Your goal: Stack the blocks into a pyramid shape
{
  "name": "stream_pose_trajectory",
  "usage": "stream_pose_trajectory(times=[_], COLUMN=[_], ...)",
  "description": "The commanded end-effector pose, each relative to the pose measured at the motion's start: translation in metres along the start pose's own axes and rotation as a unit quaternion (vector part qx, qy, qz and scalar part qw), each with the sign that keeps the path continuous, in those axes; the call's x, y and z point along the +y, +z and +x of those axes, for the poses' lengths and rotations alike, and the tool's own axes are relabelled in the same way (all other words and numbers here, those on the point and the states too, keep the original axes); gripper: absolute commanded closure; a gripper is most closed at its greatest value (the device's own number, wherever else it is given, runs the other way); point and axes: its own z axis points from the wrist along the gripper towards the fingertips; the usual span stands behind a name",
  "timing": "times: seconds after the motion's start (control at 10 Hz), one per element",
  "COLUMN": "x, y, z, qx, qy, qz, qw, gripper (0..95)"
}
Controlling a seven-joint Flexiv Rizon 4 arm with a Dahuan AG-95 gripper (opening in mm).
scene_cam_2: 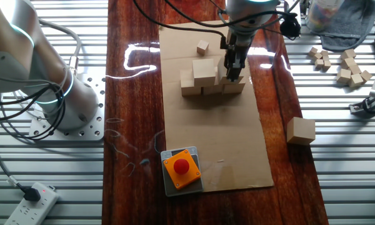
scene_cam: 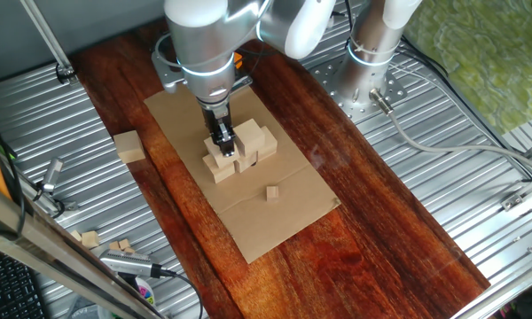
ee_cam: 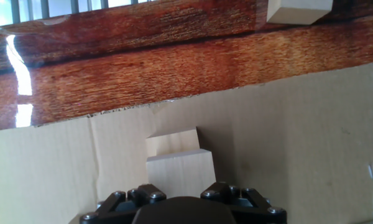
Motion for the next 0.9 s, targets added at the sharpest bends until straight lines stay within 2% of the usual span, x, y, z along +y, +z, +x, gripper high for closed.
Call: stream_pose_trajectory(times=[0.1, 0.6, 0.7, 0.9], x=[0.0004, -0.0001, -0.0003, -0.0003], y=[0.0014, 0.0026, 0.0027, 0.0028], z=[-0.0003, 0.0000, 0.0001, 0.0002], qx=[-0.002, -0.003, -0.003, -0.003], qy=[0.002, -0.001, -0.003, -0.005], qz=[0.001, -0.001, -0.001, 0.000], qw=[1.0000, 1.0000, 1.0000, 1.0000], gripper=[95.0, 95.0, 76.0, 76.0])
